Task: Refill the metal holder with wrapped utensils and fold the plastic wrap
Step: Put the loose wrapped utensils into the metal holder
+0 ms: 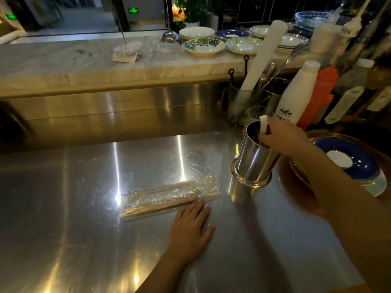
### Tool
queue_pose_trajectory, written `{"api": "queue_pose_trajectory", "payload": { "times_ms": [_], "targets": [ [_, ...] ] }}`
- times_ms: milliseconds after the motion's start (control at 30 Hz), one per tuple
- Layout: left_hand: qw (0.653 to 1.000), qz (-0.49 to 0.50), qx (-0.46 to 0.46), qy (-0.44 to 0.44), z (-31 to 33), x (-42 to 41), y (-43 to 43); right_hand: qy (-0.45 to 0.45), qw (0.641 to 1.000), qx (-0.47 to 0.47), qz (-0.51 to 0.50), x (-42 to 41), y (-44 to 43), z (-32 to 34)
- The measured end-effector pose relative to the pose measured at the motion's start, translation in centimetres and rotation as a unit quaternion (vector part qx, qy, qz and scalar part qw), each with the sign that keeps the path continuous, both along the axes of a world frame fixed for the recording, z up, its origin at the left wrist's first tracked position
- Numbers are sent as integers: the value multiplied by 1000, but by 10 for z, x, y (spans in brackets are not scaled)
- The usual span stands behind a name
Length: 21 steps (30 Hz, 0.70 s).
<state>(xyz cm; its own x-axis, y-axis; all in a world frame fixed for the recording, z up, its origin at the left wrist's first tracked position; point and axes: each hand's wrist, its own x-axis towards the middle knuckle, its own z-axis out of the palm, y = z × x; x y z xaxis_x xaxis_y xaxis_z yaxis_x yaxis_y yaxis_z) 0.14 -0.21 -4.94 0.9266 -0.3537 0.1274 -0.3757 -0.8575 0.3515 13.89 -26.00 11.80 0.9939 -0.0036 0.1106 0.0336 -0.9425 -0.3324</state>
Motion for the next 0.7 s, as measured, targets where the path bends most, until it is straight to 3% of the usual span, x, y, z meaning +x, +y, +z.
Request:
{"api": "queue_pose_trajectory", "payload": {
  "times_ms": [233,467,600,700],
  "targets": [
    [1000,-3,1,3,1,1,0,84,995,-39,44,11,1,12],
    [1000,-3,-12,2,4,-1,0,-42,993,79,71,-14,29,31],
    [1000,-6,-18,11,7,-1,-1,-121,977,105,137,-27,58,32],
    [999,-20,-22,25,12,1,-1,-126,970,109,178,-33,78,21]
  ]
}}
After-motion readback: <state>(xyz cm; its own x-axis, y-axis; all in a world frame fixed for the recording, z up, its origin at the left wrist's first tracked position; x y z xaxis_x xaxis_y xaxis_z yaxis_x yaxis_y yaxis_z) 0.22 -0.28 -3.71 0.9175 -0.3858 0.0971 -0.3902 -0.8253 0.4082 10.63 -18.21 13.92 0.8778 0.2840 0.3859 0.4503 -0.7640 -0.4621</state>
